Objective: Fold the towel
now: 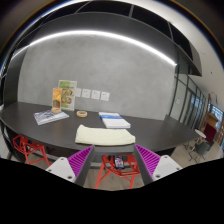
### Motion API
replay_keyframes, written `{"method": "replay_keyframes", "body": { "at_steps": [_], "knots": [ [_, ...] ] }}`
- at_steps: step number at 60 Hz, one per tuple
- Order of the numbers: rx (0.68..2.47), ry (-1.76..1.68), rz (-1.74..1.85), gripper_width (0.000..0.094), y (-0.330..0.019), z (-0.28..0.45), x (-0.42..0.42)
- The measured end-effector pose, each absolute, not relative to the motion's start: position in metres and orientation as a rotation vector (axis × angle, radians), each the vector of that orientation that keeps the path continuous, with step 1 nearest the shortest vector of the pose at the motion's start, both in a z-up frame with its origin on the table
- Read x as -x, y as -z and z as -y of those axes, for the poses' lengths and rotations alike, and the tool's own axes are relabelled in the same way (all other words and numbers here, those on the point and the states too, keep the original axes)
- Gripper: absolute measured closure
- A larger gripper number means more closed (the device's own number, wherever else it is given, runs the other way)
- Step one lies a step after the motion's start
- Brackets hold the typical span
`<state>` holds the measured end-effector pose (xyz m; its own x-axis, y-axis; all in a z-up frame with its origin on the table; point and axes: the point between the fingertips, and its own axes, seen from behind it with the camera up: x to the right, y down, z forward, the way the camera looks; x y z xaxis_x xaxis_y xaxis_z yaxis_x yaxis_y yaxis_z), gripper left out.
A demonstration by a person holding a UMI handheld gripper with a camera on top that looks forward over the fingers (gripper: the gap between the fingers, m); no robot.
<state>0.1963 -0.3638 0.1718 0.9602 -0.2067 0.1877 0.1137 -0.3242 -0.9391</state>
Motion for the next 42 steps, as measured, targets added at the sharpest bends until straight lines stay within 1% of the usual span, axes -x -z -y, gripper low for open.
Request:
{"method": "replay_keyframes", "body": {
  "at_steps": [7, 16, 26, 31, 38, 40, 42],
  "knots": [
    [1.906, 0.265, -0.053, 0.0124, -0.158, 0.345, -0.182],
    [1.939, 0.163, -0.001, 0.0126, -0.13, 0.282, -0.145],
    [1.95, 0.048, 0.146, 0.0129, -0.096, 0.201, -0.091],
    [1.951, 0.032, 0.213, 0.017, -0.074, 0.157, -0.076],
    [1.985, 0.034, 0.265, 0.0235, -0.034, 0.103, -0.072],
    [1.995, 0.043, 0.284, 0.0264, -0.022, 0.089, -0.072],
    [2.002, 0.054, 0.308, 0.0314, -0.012, 0.079, -0.074]
  ]
}}
